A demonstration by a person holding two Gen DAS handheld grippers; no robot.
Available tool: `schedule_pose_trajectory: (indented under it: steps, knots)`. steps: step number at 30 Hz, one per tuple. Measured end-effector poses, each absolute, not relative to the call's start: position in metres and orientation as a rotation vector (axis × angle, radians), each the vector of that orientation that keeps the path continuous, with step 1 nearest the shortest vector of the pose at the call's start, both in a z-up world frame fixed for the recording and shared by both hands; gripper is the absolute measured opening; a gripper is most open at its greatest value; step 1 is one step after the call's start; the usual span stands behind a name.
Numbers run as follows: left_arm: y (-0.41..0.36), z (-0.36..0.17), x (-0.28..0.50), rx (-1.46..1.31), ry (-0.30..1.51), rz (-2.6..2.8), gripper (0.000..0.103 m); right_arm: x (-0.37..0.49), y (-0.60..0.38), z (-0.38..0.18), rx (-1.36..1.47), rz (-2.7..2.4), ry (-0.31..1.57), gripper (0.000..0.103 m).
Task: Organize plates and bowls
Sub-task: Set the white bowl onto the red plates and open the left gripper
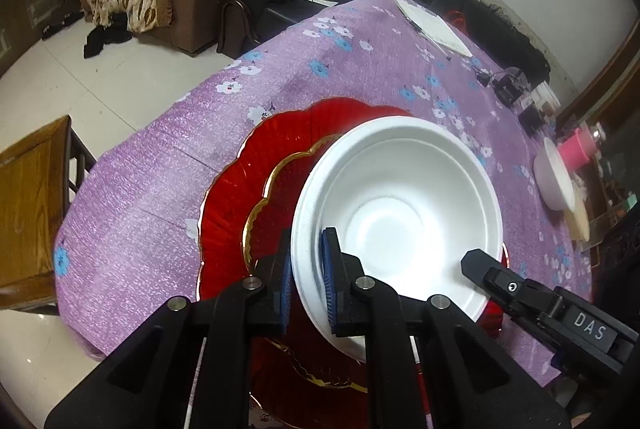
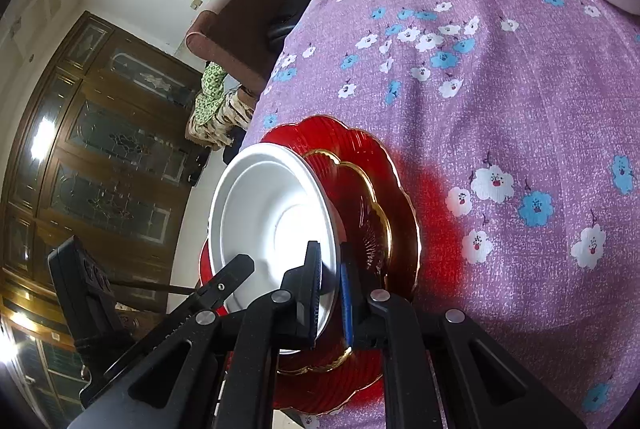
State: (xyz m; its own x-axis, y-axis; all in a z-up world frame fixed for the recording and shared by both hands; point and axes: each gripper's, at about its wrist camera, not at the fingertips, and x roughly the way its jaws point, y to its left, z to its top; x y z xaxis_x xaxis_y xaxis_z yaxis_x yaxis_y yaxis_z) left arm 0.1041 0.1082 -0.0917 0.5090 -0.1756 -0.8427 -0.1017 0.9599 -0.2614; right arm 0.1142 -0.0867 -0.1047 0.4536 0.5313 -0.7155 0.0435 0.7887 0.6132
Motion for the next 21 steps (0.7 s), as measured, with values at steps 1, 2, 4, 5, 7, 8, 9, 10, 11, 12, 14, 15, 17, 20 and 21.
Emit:
schedule_pose_trajectory:
  steps: [1,2,4,5,7,8,9,10,11,12,14,15,17,20,21]
  knots:
    - [0.107,-0.091,0.104,-0.283,1.038,-0.041,0.012,0.114,-0.086,-0.105,0.612,0.325,1.071,0.008]
    - [0.105,-0.091,0.104,-0.263,1.035,-0.035,0.013,0.114,-0.085,-0.104,0.61,0.327,1.071,0.008]
    - [0.099,-0.089,0.104,-0.209,1.028,-0.027,0.013,0.114,-0.084,-0.105,0.607,0.328,1.073,0.008]
    - [0.095,-0.087,0.103,-0.18,1.021,-0.022,0.013,0.114,-0.083,-0.105,0.605,0.326,1.071,0.008]
    - [0.093,-0.084,0.101,-0.152,0.998,-0.02,0.013,0.114,-0.082,-0.106,0.596,0.319,1.07,0.008]
    - [0.093,-0.082,0.1,-0.139,0.983,-0.02,0.013,0.114,-0.083,-0.107,0.598,0.317,1.071,0.008]
    - [0.093,-0.08,0.099,-0.131,0.969,-0.02,0.013,0.115,-0.083,-0.107,0.6,0.314,1.071,0.008]
    - [0.093,-0.078,0.098,-0.127,0.96,-0.02,0.013,0.114,-0.083,-0.108,0.603,0.313,1.07,0.008]
    - [0.094,-0.076,0.098,-0.12,0.951,-0.024,0.014,0.114,-0.084,-0.109,0.604,0.311,1.071,0.008]
    - [0.095,-0.075,0.097,-0.116,0.949,-0.025,0.015,0.114,-0.085,-0.109,0.604,0.311,1.07,0.008]
    - [0.097,-0.074,0.097,-0.109,0.947,-0.017,0.023,0.113,-0.086,-0.11,0.604,0.31,1.069,0.008]
    - [0.1,-0.073,0.096,-0.114,0.943,-0.016,0.024,0.113,-0.086,-0.11,0.606,0.313,1.071,0.008]
    - [0.102,-0.071,0.094,-0.118,0.932,-0.018,0.024,0.112,-0.088,-0.111,0.614,0.321,1.077,0.009]
    - [0.103,-0.063,0.089,-0.08,0.887,0.027,0.024,0.11,-0.089,-0.109,0.617,0.326,1.077,0.013]
    - [0.105,-0.061,0.087,-0.078,0.873,0.038,0.024,0.109,-0.09,-0.108,0.617,0.325,1.072,0.014]
